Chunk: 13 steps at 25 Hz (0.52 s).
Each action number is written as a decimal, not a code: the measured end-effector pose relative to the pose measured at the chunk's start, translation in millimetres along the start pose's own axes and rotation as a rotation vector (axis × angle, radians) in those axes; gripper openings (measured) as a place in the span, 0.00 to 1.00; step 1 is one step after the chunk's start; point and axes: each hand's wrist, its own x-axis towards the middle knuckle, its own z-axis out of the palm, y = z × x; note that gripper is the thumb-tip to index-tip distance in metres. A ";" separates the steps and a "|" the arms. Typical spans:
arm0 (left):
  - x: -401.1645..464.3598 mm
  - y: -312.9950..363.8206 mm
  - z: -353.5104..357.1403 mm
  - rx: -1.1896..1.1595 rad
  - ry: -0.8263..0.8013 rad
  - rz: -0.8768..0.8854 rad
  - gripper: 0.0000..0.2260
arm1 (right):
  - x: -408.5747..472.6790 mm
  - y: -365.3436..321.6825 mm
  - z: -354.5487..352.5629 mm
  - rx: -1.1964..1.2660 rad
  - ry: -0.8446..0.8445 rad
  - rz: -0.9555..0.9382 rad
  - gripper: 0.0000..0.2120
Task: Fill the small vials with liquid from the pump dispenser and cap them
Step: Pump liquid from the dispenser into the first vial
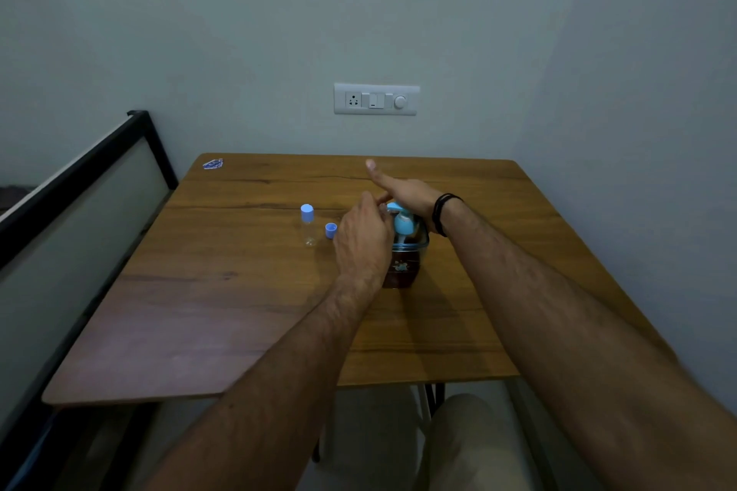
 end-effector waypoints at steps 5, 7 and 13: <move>-0.1 1.1 -1.8 -0.004 0.003 -0.008 0.07 | -1.6 -1.3 0.3 -0.119 0.074 -0.065 0.34; -0.8 2.4 -2.9 0.005 -0.002 -0.008 0.05 | -4.2 -1.6 -1.3 -0.047 0.006 -0.020 0.41; -1.2 0.8 -1.5 0.016 0.011 -0.005 0.04 | -2.8 0.5 3.8 -0.073 0.116 -0.086 0.35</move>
